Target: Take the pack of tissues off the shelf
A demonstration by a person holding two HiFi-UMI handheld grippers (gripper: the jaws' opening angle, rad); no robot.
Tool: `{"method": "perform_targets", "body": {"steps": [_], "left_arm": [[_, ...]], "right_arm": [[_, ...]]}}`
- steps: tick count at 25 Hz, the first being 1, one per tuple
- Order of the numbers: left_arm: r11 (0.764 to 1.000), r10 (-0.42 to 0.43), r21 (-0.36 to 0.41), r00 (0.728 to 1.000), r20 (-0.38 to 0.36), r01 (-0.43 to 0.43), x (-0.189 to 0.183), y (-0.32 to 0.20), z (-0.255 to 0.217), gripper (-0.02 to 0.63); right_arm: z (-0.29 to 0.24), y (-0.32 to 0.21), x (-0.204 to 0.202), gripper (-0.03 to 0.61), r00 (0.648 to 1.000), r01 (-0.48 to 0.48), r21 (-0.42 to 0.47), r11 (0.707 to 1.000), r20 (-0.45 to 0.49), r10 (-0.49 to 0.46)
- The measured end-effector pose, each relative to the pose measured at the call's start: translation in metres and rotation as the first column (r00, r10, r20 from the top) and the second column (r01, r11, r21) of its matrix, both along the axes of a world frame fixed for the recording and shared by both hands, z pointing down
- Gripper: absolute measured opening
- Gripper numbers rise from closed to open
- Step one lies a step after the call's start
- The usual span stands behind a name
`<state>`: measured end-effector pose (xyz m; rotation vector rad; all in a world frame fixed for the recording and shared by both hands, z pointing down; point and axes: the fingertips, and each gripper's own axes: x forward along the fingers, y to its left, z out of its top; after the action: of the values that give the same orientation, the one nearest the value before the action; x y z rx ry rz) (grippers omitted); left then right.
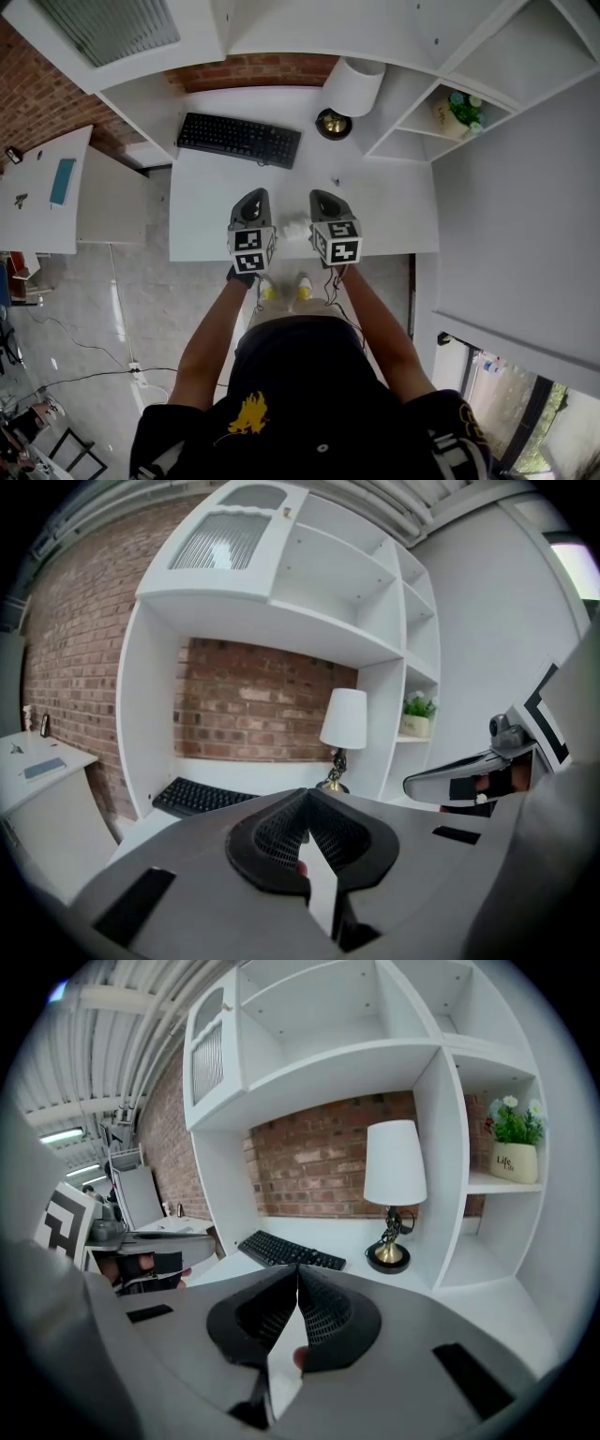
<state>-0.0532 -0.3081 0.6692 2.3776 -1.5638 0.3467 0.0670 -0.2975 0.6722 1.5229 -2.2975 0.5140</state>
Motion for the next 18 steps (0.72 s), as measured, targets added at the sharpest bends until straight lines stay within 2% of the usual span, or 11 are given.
{"method": "perform_targets", "body": {"steps": [3, 6, 9, 18], "left_arm": [[0.999, -0.026, 0.047, 0.999, 0.023, 0.025, -0.001, -0.009, -0.026, 0.017], [0.996, -0.032, 0.085, 0.999, 0.015, 0.031, 0.000, -0.016, -0.053, 0.017], [0.992, -0.042, 0.121, 0.999, 0.016, 0.039, 0.001, -0.029, -0.076, 0.017], [0.974, -0.024, 0.226, 1.000, 0.000, 0.023, 0.009, -0.055, -0.144, 0.017]], "right_arm": [[-0.032, -0.010, 0.000, 0.006, 1.000, -0.007, 0.066, 0.998, 0.016, 0.006], [-0.066, -0.020, 0.000, 0.005, 1.000, -0.015, 0.139, 0.990, 0.025, 0.011], [-0.101, -0.032, 0.000, 0.005, 1.000, -0.014, 0.213, 0.977, 0.024, 0.009], [-0.184, -0.049, 0.013, 0.003, 0.998, -0.050, 0.358, 0.932, 0.042, 0.038]]}}
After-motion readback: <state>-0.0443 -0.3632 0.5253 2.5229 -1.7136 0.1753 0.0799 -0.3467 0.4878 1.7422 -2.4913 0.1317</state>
